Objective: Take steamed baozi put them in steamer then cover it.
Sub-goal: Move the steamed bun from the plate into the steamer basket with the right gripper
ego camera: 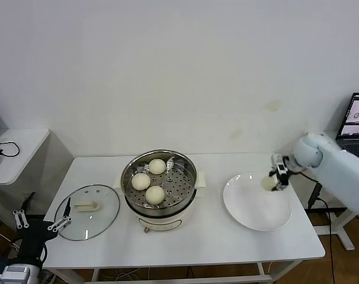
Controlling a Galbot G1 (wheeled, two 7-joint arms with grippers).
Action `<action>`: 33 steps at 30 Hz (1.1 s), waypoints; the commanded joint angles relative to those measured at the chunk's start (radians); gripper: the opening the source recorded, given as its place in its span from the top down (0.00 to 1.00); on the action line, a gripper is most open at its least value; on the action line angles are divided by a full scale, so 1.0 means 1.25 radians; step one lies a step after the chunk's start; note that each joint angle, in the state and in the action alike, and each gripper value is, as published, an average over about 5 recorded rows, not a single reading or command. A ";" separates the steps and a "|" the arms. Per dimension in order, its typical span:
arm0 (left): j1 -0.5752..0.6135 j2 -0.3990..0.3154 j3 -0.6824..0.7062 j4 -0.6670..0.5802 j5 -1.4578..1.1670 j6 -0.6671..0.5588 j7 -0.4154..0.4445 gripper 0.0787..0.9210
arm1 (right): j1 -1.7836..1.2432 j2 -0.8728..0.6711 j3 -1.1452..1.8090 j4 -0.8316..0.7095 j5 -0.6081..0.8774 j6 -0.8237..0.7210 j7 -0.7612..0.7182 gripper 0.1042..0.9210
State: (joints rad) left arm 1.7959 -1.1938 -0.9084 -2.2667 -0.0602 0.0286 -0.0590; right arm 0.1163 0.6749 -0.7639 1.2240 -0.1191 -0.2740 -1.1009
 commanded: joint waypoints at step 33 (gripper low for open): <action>-0.016 -0.011 -0.004 0.009 -0.005 0.000 -0.001 0.12 | 0.250 0.487 -0.348 0.018 0.483 -0.328 0.211 0.40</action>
State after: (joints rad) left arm 1.7773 -1.2073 -0.9141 -2.2561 -0.0655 0.0296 -0.0598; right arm 0.4957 1.1640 -1.1716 1.2944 0.4457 -0.6111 -0.8905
